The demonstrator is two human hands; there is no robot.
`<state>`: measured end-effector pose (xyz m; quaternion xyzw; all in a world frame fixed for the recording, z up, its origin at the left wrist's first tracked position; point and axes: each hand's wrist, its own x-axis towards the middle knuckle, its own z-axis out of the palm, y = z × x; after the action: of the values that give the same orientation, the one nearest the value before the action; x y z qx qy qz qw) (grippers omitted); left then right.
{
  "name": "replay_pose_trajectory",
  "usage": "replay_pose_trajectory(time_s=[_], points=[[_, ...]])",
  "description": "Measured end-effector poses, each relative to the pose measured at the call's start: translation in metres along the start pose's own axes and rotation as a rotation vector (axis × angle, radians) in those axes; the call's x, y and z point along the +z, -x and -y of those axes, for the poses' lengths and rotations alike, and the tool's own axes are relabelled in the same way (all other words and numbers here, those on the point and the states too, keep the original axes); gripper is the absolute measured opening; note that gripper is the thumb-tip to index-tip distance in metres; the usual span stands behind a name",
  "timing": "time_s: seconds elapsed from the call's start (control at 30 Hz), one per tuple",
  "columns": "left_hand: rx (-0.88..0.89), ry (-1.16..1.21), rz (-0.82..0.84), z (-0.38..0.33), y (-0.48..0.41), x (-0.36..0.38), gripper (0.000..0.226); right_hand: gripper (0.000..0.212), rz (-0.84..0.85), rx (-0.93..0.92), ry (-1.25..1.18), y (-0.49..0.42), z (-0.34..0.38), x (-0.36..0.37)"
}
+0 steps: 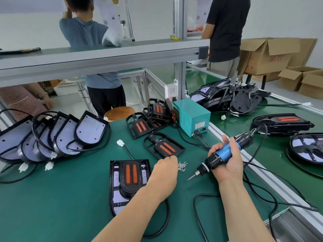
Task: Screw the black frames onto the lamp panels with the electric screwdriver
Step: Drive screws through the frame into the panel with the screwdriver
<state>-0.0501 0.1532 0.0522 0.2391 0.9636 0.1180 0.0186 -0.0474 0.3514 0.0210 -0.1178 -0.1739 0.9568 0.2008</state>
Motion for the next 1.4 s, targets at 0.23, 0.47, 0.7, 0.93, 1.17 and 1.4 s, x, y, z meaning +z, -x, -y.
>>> replay_pose_trajectory(time_s=[0.23, 0.47, 0.7, 0.93, 1.17, 1.4], points=[[-0.124, 0.507, -0.081, 0.012, 0.015, -0.015, 0.012, 0.044, -0.018, 0.022, -0.063, 0.004, -0.006, 0.008], [-0.305, 0.927, -0.192, 0.026, 0.032, -0.025, 0.018, 0.043, 0.080, 0.031, -0.055, 0.023, -0.010, 0.042], [-0.412, 1.301, -0.120, 0.034, 0.053, -0.036, 0.016, 0.023, 0.193, -0.031, -0.030, 0.048, -0.021, 0.091], [-0.491, 1.629, -0.081, 0.043, 0.072, -0.045, 0.015, 0.021, 0.138, -0.196, 0.077, 0.067, -0.033, 0.122], [-0.513, 1.732, -0.088, 0.048, 0.082, -0.052, 0.014, 0.017, 0.186, -0.282, 0.214, 0.080, -0.047, 0.135], [-0.536, 1.786, -0.108, 0.054, 0.090, -0.053, 0.015, 0.015, 0.207, -0.275, 0.247, 0.088, -0.058, 0.142]])
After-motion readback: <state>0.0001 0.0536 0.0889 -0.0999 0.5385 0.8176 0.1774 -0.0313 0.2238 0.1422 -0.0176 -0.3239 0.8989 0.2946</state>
